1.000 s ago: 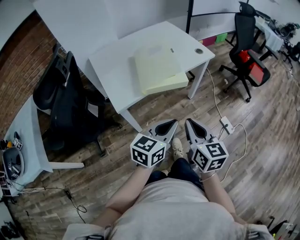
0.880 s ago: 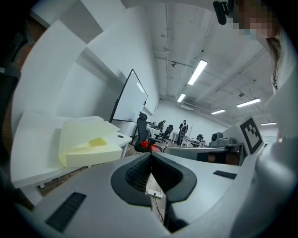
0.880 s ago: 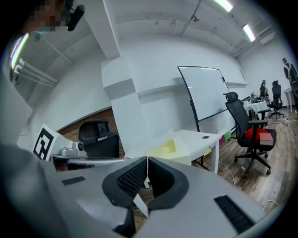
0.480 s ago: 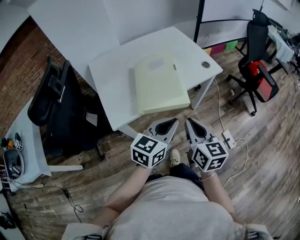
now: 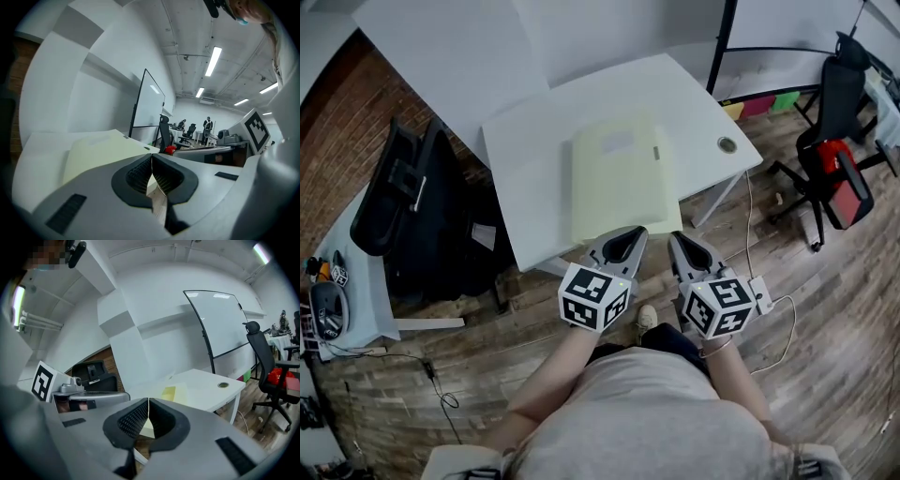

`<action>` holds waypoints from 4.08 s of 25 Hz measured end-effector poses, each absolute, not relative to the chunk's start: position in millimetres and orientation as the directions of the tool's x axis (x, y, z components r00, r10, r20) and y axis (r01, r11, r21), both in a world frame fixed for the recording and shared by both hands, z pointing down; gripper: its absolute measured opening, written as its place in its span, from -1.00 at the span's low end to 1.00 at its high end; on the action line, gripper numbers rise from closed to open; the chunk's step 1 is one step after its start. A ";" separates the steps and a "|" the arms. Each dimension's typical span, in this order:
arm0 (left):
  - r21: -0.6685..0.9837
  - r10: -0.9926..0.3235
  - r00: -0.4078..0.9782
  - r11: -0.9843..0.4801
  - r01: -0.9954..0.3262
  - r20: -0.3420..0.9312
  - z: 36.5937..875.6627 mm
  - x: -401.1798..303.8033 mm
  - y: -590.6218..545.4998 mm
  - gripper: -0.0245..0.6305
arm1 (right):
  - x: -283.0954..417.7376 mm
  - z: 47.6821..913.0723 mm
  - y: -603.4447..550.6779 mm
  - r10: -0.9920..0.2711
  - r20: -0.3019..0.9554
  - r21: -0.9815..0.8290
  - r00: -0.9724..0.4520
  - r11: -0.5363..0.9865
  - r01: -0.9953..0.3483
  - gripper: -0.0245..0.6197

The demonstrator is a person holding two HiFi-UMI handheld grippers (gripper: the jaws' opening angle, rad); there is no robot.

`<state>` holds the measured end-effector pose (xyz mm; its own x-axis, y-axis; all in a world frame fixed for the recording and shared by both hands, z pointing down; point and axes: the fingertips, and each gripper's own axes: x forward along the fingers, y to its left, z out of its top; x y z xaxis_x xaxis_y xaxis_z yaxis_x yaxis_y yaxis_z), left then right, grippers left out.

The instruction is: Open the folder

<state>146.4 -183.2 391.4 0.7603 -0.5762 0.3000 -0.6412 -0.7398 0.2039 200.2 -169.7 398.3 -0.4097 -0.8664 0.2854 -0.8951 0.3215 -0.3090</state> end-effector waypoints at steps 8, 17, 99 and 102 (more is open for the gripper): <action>0.106 -0.608 0.700 -0.721 -0.684 0.375 412.1 147.8 -198.7 -0.87 | 197.8 418.1 -188.4 -0.813 0.318 -0.351 -0.488 0.377 -0.857 -0.85; -0.055 -0.629 0.656 -0.738 -0.673 0.416 416.9 148.6 -209.8 -0.40 | 195.2 437.5 -200.9 -0.768 0.363 -0.362 -0.527 0.405 -0.839 -0.86; -0.012 -0.748 0.618 -0.639 -0.769 0.243 358.8 0.0 -211.8 -0.76 | 90.5 455.5 -210.9 -0.755 0.441 -0.335 -0.485 0.363 -0.870 -0.86; 0.063 -0.759 0.610 -0.614 -0.787 0.228 359.1 -14.9 -212.8 -0.76 | 81.6 458.1 -212.6 -0.747 0.447 -0.330 -0.492 0.374 -0.867 -0.86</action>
